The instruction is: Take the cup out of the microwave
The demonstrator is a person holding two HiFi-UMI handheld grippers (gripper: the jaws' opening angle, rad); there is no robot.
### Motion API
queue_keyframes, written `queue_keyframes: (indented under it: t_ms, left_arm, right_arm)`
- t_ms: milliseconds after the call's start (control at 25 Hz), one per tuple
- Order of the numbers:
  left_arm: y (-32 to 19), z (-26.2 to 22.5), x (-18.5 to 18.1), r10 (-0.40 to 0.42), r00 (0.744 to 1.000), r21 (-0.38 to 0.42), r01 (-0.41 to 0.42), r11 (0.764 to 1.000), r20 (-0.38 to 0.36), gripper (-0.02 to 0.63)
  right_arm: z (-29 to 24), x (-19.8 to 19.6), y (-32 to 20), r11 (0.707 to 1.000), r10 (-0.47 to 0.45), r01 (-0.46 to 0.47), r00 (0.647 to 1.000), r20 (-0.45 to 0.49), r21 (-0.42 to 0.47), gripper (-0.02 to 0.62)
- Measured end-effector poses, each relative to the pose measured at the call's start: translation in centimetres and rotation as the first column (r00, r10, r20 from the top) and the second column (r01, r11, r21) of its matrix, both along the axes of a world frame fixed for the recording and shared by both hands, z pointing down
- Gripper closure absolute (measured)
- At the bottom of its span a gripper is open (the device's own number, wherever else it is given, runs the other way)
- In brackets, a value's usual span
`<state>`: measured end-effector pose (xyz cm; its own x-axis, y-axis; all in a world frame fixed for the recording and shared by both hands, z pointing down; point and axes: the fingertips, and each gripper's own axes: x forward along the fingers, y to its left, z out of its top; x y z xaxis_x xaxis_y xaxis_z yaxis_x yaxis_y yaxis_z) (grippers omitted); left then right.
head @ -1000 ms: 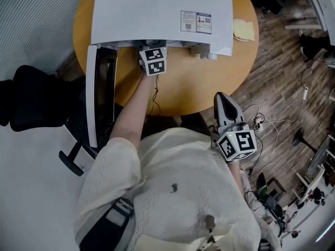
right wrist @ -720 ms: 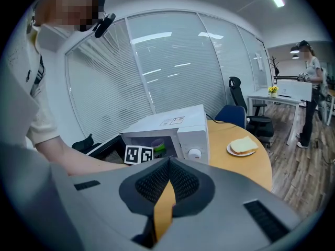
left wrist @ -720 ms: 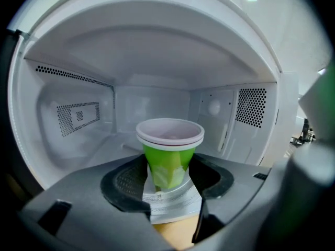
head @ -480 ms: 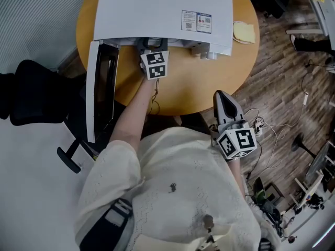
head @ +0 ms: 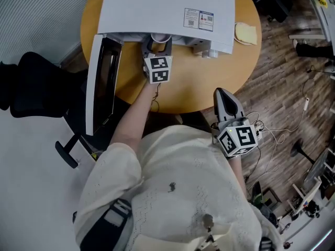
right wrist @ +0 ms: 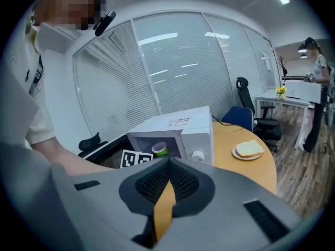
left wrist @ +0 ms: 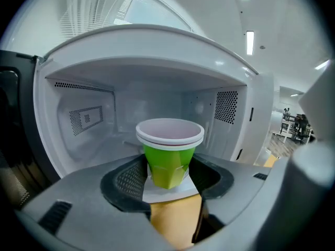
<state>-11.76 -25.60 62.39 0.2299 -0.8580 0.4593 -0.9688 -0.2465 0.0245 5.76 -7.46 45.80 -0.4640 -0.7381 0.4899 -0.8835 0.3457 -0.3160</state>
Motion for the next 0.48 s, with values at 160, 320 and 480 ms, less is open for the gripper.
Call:
queue_keyframes:
  t_ms: [160,320,480]
  left_arm:
    - [1.0,-0.2,-0.1,-0.007,1.0,-0.002,0.007,1.0,0.002,0.334]
    - [2.1,-0.4,-0.2,-0.009,1.0,-0.005,0.009,1.0,0.004,0.334]
    - [3.3,-0.3,-0.3,-0.015,1.0,-0.011,0.015,1.0,0.007,0.334]
  right_arm:
    - [-0.1,-0.1,0.1,1.0,-0.022,0.022,1.0,0.0,0.005,0.588]
    - [-0.1,-0.2,0.3,0.999,-0.046,0.046,0.999,0.001,0.009,0.588]
    - [0.1,-0.5,0.5,0.997,-0.072,0.072,0.997,0.0,0.01,0.588]
